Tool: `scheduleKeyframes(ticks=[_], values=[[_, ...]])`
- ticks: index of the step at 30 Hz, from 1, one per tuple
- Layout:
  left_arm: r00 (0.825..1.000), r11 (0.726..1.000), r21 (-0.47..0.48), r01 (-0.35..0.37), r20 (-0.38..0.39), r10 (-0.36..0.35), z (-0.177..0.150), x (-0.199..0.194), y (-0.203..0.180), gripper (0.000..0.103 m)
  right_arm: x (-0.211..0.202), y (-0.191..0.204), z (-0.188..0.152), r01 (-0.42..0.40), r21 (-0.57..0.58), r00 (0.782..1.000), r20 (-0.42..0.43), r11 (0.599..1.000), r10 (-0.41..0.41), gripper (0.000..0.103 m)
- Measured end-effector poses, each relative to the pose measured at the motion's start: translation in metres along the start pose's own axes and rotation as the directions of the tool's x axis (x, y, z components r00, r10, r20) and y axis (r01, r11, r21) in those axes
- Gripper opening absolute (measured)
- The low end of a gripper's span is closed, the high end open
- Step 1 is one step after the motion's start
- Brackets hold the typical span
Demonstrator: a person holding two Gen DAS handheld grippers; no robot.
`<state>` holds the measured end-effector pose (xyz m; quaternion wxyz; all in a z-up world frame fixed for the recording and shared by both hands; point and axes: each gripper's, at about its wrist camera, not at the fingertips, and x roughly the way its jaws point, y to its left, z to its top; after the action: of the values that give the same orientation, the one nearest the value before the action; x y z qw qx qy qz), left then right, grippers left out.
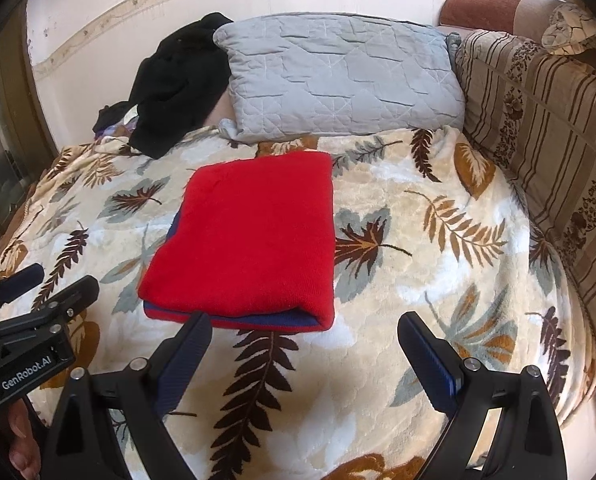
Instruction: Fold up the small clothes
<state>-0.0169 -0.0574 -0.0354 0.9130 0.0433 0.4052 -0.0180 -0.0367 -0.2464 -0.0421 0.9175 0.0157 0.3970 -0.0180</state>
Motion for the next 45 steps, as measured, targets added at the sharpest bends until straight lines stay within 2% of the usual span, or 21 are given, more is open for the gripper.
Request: scheduleKeyframes(ticks=[24, 42, 45], values=[[0.998, 0.999, -0.021, 0.048, -0.029, -0.049, 0.0025, 0.0061, -0.0011, 0.084, 0.0019, 0.004, 0.0008, 0.025, -0.025, 1.0, -0.011, 0.999, -0.025, 0.096], [0.998, 0.998, -0.007, 0.057, -0.019, -0.057, 0.0042, 0.004, -0.0075, 0.084, 0.0036, 0.0002, 0.0026, 0.019, -0.025, 1.0, -0.011, 1.0, -0.019, 0.096], [0.998, 0.998, -0.002, 0.065, -0.022, -0.065, 0.0019, 0.0061, -0.0052, 0.084, 0.0083, -0.0019, 0.0027, -0.003, -0.022, 1.0, -0.022, 1.0, 0.002, 0.096]])
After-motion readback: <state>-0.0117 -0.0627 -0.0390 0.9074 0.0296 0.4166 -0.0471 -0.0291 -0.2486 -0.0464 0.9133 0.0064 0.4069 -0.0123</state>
